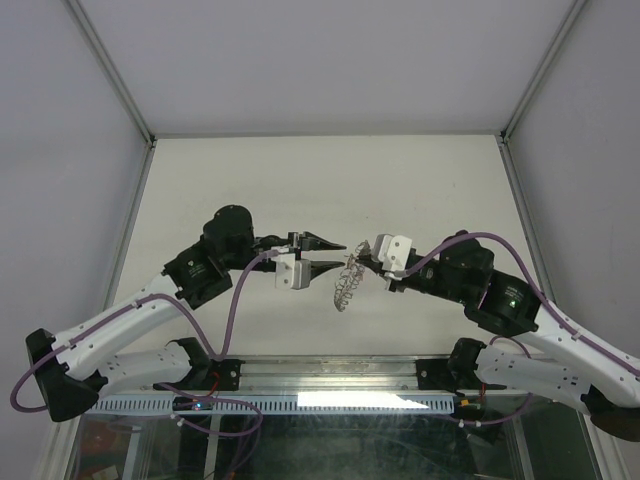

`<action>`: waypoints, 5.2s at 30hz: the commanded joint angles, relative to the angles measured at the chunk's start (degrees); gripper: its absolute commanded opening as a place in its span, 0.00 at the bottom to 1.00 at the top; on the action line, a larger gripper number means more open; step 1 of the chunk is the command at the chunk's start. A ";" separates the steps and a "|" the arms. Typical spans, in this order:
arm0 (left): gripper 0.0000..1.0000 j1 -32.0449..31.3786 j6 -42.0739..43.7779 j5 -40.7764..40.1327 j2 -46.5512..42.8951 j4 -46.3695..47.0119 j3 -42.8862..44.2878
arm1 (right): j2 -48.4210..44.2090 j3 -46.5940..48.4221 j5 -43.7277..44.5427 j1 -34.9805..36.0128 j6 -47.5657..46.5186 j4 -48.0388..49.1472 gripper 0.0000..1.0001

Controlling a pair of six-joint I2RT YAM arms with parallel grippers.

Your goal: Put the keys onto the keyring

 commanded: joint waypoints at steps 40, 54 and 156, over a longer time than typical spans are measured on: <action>0.03 -0.22 0.69 3.88 2.86 2.99 0.54 | -2.66 0.38 -2.86 0.12 -0.09 6.97 0.00; 0.00 -0.21 0.54 3.94 2.60 3.07 0.42 | -4.29 0.44 -1.94 0.12 2.48 11.35 0.00; 0.20 -0.18 -11.19 8.04 2.30 21.74 -5.32 | -10.91 -9.36 -4.43 0.12 2.19 24.19 0.00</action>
